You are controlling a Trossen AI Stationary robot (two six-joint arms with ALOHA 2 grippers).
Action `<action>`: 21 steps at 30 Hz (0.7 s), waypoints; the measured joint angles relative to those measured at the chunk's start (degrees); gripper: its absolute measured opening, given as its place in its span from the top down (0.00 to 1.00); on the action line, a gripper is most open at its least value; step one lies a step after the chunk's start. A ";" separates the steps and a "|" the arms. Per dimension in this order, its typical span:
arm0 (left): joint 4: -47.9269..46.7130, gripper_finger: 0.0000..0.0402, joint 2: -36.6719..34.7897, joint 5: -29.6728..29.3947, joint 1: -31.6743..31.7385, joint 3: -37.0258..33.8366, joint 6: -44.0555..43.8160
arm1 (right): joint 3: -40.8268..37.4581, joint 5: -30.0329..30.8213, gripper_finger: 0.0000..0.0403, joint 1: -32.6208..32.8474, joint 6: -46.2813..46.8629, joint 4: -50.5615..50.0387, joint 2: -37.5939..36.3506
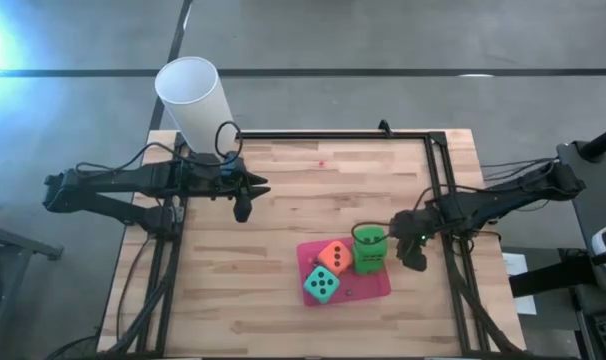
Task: Pick & Place Dice
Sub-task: Put the small red dice into the pink bin
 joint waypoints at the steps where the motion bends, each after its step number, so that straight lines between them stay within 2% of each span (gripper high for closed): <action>1: -0.02 0.69 0.00 0.01 0.00 0.00 0.09 | -0.74 0.07 0.69 0.60 0.70 1.36 -0.32; 6: -0.03 0.69 0.00 0.01 0.00 0.00 0.27 | -3.68 0.17 0.70 2.50 4.58 7.22 -0.57; 21: -0.04 0.69 0.00 0.01 0.00 0.00 0.27 | -1.20 0.18 0.72 3.13 4.17 7.44 -0.68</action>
